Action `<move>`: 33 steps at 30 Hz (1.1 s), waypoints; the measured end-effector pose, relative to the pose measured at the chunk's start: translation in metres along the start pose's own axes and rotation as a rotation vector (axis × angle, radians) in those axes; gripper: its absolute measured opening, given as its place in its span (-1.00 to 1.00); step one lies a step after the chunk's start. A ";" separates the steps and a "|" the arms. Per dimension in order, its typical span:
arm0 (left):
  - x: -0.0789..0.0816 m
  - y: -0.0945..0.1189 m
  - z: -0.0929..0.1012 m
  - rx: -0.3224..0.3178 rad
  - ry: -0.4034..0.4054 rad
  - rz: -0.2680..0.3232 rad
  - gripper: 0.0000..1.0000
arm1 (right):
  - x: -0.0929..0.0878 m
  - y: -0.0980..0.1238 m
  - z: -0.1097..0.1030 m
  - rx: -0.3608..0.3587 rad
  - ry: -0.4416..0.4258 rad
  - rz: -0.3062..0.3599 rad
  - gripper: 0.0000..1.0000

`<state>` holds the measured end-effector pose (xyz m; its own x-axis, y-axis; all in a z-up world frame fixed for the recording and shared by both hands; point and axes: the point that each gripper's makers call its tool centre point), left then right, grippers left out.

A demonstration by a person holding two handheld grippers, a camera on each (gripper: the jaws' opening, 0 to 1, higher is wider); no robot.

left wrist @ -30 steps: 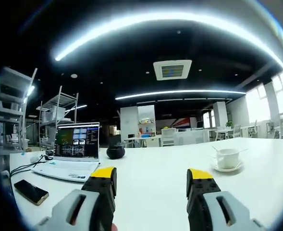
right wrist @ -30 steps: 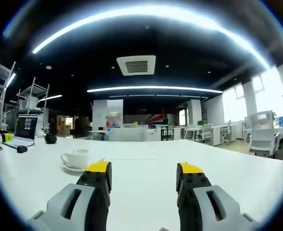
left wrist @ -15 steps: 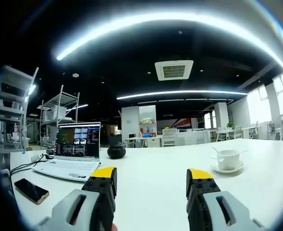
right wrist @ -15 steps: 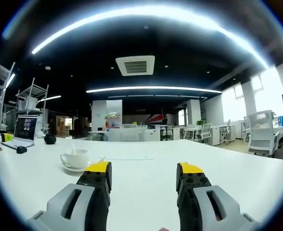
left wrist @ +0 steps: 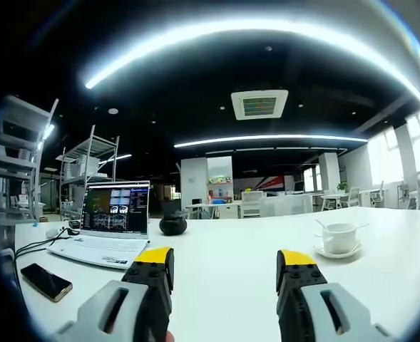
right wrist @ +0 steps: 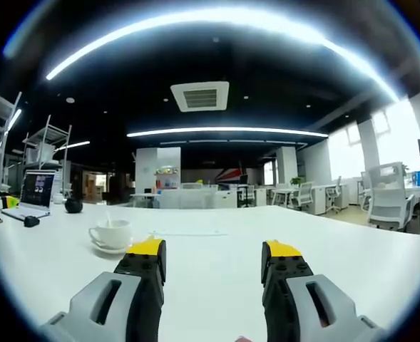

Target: Tidy tabletop coffee trays, cups and spoons，present forward

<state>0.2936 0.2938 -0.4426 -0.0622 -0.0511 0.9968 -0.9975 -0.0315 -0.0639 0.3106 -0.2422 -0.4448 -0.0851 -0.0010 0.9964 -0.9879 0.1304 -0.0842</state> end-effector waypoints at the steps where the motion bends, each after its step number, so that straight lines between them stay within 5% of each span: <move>1: 0.000 0.000 0.000 0.001 0.001 0.000 0.17 | 0.000 0.000 0.000 0.000 0.001 -0.002 0.08; 33: 0.003 0.005 -0.005 0.010 0.012 0.002 0.14 | 0.002 0.003 -0.001 0.005 0.004 0.000 0.07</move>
<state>0.2885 0.2981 -0.4394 -0.0644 -0.0393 0.9971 -0.9970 -0.0416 -0.0660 0.3073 -0.2410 -0.4428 -0.0844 0.0027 0.9964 -0.9885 0.1256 -0.0840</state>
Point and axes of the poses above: the point that each gripper's makers call its tool centre point, and the gripper's own axes: y roughly backward along the fingers, z roughly to its right, x roughly out of its top, and after that the axes turned 7 degrees about -x, right-handed
